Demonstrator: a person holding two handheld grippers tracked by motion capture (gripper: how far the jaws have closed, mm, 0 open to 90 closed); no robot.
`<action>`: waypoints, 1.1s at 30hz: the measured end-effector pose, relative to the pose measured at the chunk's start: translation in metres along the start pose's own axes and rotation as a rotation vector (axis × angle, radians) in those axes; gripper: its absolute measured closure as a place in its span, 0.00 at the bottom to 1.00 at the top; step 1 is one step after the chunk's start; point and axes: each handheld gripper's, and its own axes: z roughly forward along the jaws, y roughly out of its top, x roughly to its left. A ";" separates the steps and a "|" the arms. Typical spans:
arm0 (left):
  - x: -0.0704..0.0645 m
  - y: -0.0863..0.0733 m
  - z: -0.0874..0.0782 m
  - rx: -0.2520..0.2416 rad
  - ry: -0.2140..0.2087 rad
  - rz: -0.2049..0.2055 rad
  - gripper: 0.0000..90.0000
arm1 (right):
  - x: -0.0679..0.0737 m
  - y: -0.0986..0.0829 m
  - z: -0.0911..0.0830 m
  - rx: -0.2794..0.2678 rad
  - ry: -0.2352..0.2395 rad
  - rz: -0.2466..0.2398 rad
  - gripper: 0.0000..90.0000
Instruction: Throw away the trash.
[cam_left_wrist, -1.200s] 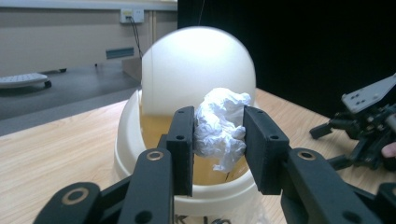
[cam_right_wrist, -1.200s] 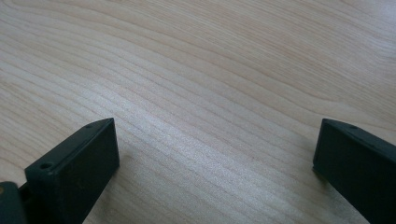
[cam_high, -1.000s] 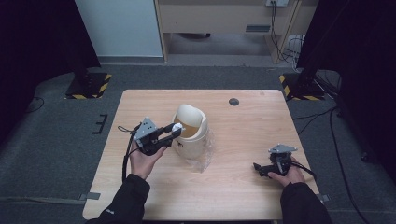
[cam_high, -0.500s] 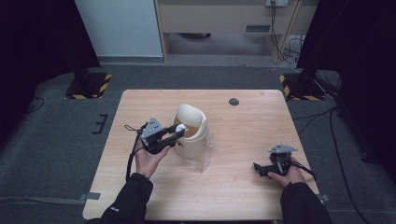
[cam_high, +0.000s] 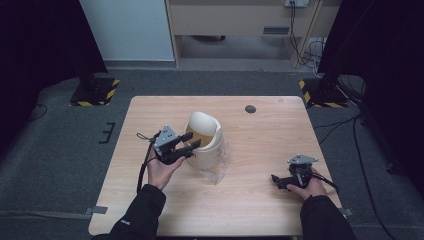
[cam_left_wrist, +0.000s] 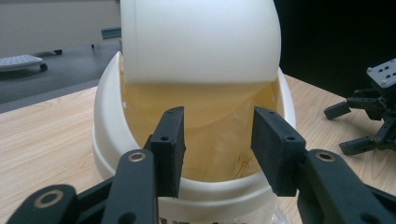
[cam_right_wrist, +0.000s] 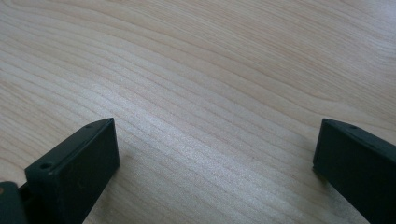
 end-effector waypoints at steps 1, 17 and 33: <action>0.000 0.001 -0.004 -0.004 0.004 0.001 0.59 | 0.000 0.000 0.000 0.000 0.000 0.000 0.01; 0.016 -0.009 -0.052 -0.046 0.068 -0.057 0.51 | 0.000 0.000 0.000 0.000 0.003 -0.003 0.01; 0.046 -0.060 -0.080 0.158 0.196 -0.103 0.35 | 0.000 0.000 0.000 0.000 0.002 -0.004 0.01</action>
